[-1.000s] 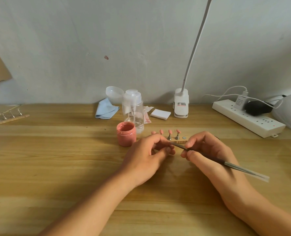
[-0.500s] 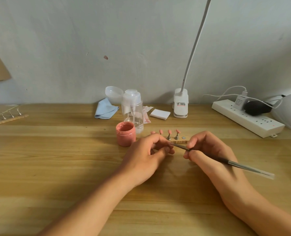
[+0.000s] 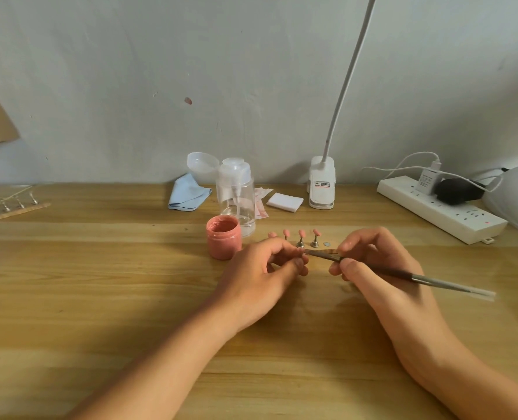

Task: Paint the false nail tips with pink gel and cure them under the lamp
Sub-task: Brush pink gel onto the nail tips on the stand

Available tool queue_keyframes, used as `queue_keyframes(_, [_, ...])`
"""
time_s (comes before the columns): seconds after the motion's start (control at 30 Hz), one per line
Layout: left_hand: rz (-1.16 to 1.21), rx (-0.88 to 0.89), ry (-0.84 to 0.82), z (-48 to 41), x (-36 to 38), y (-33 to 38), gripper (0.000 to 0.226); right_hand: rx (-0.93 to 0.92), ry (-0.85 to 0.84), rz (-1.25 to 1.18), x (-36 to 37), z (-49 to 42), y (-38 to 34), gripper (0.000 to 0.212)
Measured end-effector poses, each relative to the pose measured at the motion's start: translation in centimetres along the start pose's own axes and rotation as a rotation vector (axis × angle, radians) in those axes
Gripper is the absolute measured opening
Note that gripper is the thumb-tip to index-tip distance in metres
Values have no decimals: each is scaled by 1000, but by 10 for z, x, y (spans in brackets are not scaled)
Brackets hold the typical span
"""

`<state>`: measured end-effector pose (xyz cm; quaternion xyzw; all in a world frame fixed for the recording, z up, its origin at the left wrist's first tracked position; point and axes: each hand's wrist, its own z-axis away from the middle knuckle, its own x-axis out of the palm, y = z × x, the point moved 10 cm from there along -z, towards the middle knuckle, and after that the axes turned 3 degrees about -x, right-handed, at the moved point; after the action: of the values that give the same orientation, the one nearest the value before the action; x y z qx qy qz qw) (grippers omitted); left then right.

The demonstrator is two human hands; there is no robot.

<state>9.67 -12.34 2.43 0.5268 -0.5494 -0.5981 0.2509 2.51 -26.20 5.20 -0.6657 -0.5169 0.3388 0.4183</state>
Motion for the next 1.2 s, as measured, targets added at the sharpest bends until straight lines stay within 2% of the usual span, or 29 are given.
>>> queue_keyframes(0.43, [-14,-5,5,-1,0,-1,12,37,62,35,-6,0,2,8])
queue_keyframes(0.6, [-16,0,3,-1,0,-1,13,18,75,40,-9,1,1,15])
queue_keyframes(0.83, [-33,35,4,-1,0,2,17,39,9,20,0,-1,4,10])
queue_keyframes(1.2, [-7,55,6,0,0,4,17,26,7,-12,0,-1,4,6])
